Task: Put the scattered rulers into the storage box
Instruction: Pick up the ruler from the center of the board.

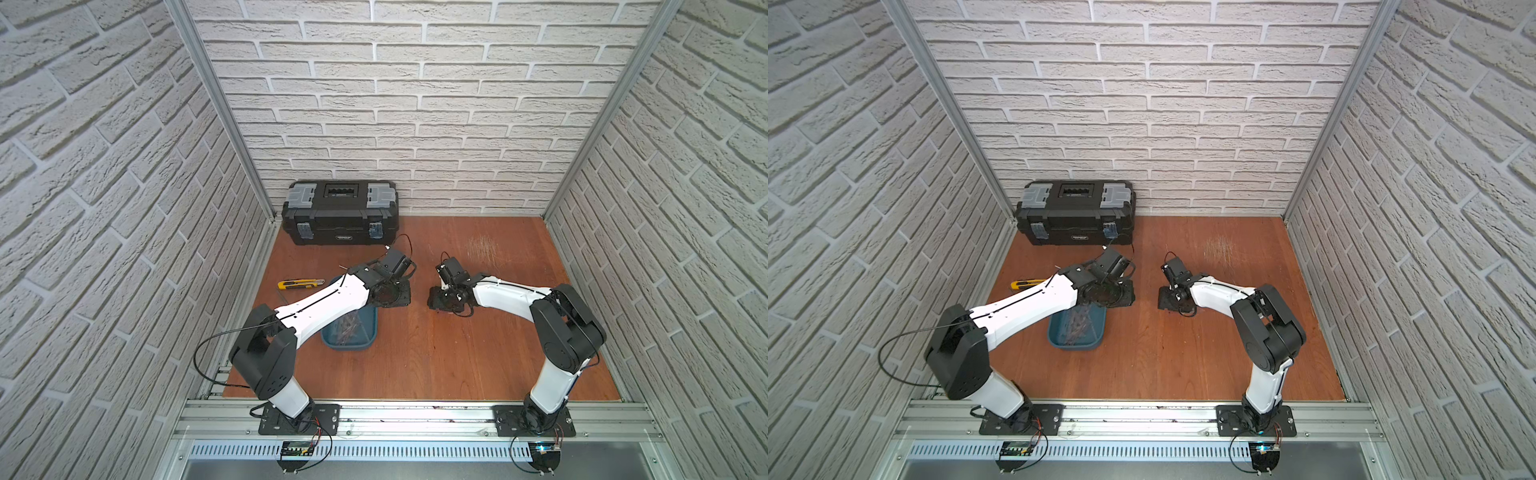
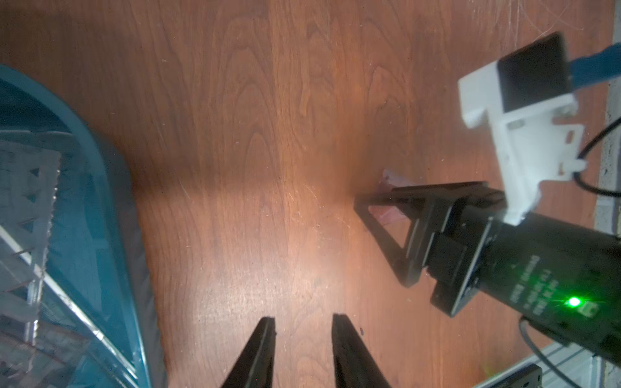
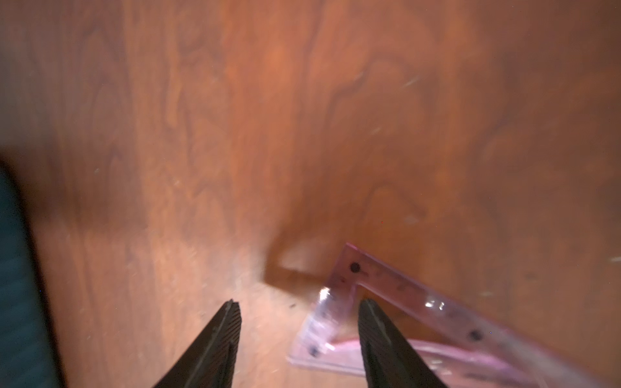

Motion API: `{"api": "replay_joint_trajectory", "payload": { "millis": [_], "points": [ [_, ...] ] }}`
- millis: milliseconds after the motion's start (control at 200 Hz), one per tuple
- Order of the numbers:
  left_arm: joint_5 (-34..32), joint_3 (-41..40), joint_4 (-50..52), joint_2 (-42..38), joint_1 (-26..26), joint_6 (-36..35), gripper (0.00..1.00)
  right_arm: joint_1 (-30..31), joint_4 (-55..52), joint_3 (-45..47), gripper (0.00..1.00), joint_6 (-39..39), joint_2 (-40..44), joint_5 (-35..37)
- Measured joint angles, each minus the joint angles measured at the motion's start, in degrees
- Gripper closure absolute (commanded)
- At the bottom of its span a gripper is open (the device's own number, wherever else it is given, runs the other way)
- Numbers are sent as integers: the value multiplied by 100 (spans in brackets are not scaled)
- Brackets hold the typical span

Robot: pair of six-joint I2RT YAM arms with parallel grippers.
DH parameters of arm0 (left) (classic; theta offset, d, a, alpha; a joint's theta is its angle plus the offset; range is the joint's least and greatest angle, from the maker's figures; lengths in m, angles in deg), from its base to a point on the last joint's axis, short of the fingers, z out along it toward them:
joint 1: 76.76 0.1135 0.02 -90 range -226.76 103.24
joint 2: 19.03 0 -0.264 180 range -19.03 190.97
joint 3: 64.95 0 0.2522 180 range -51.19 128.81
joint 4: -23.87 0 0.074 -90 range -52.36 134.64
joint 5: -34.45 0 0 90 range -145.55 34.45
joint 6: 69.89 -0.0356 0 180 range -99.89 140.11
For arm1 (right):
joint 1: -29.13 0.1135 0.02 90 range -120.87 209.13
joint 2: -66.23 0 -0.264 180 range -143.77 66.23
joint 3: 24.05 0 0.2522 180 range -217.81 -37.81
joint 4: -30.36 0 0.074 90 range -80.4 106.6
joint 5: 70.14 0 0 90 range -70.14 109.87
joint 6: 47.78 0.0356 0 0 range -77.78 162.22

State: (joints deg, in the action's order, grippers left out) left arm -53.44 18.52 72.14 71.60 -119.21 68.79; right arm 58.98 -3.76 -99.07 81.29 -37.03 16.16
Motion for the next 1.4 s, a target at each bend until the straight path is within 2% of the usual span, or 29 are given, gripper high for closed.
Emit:
{"api": "replay_joint_trajectory", "payload": {
  "millis": [320, 535, 959, 1134, 1399],
  "points": [
    [-103, -310, 144, -542, 273, 20, 65, 634, 2, -586, 40, 216, -461, -195],
    [-127, -424, 203, -763, 363, 22, 65, 916, 0, -612, 40, 254, -483, -258],
    [-87, -457, 175, -763, 393, 22, 65, 964, -291, 332, 40, 120, 328, -103],
    [-52, -457, 144, -719, 396, 22, 65, 964, -358, 310, 40, 50, 341, -59],
    [-37, -457, 138, -708, 393, 22, 65, 964, -1193, -179, 40, -267, 654, 313]
  ]
}}
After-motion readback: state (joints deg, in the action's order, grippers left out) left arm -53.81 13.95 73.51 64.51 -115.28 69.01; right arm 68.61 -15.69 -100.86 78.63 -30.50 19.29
